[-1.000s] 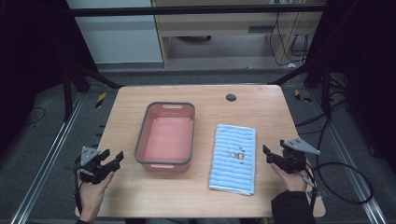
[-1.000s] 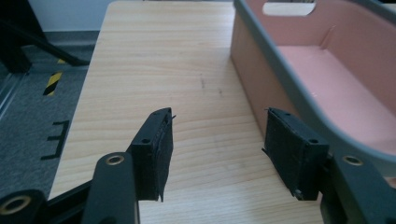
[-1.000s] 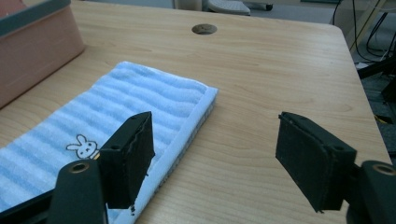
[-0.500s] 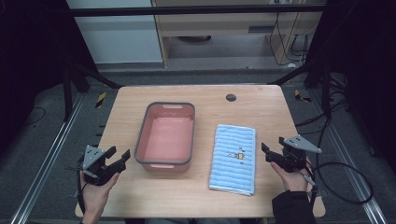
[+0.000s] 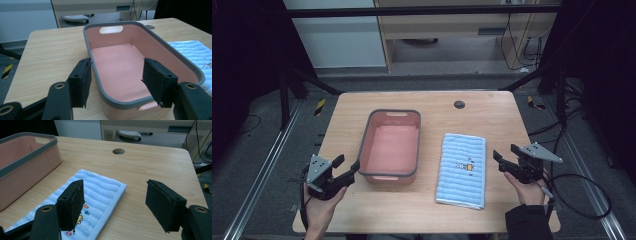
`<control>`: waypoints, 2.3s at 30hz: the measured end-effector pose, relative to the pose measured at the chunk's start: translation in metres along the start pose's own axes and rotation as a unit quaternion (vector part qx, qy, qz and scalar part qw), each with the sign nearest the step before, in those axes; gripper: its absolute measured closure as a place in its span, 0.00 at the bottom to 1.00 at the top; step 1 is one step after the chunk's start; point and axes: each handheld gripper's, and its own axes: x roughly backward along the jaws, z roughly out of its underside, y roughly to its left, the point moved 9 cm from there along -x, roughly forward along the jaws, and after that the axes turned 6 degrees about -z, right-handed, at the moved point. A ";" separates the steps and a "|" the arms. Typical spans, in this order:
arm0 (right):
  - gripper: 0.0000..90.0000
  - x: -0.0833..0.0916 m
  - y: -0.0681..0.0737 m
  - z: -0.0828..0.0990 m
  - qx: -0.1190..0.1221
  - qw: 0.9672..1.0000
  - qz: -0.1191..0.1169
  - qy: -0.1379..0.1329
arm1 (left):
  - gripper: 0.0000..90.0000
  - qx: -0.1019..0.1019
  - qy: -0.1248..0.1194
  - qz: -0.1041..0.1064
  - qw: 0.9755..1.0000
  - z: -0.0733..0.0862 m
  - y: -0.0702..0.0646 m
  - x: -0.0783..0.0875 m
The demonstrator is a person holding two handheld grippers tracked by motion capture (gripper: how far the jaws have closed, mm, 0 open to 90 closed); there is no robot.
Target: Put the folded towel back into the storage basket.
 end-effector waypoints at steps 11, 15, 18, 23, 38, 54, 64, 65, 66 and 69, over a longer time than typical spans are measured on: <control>0.37 0.001 0.001 -0.011 0.003 1.000 -0.006 -0.003 | 0.46 -0.009 -0.008 0.013 1.000 -0.007 -0.018 0.001; 0.37 -0.003 0.005 -0.018 0.014 1.000 -0.010 0.003 | 0.46 -0.013 -0.012 0.025 1.000 -0.009 -0.028 -0.003; 0.37 -0.004 0.006 -0.022 0.018 1.000 -0.011 0.001 | 0.46 -0.016 -0.011 0.030 0.999 -0.011 -0.035 -0.006; 0.35 -0.006 0.009 -0.032 0.017 1.000 -0.013 -0.008 | 0.46 -0.018 -0.012 0.042 0.999 -0.016 -0.048 -0.009; 0.36 -0.014 0.000 -0.047 0.012 1.000 -0.003 -0.011 | 0.46 -0.033 -0.017 0.082 0.996 -0.030 -0.101 -0.027; 0.39 -0.026 -0.005 -0.059 0.008 1.000 -0.007 -0.011 | 0.46 -0.050 -0.004 0.106 0.993 -0.024 -0.138 -0.044; 0.41 -0.043 -0.009 -0.055 0.008 1.000 -0.001 0.001 | 0.47 -0.061 0.001 0.125 0.990 -0.022 -0.165 -0.052; 0.41 -0.044 -0.010 -0.054 0.008 1.000 0.000 0.003 | 0.47 -0.063 0.001 0.128 0.990 -0.021 -0.168 -0.052; 0.42 -0.046 -0.010 -0.054 0.006 1.000 0.000 0.004 | 0.47 -0.063 0.001 0.130 0.989 -0.021 -0.171 -0.053; 0.43 -0.050 -0.012 -0.051 0.009 1.000 0.004 0.009 | 0.48 -0.070 0.005 0.134 0.988 -0.019 -0.179 -0.055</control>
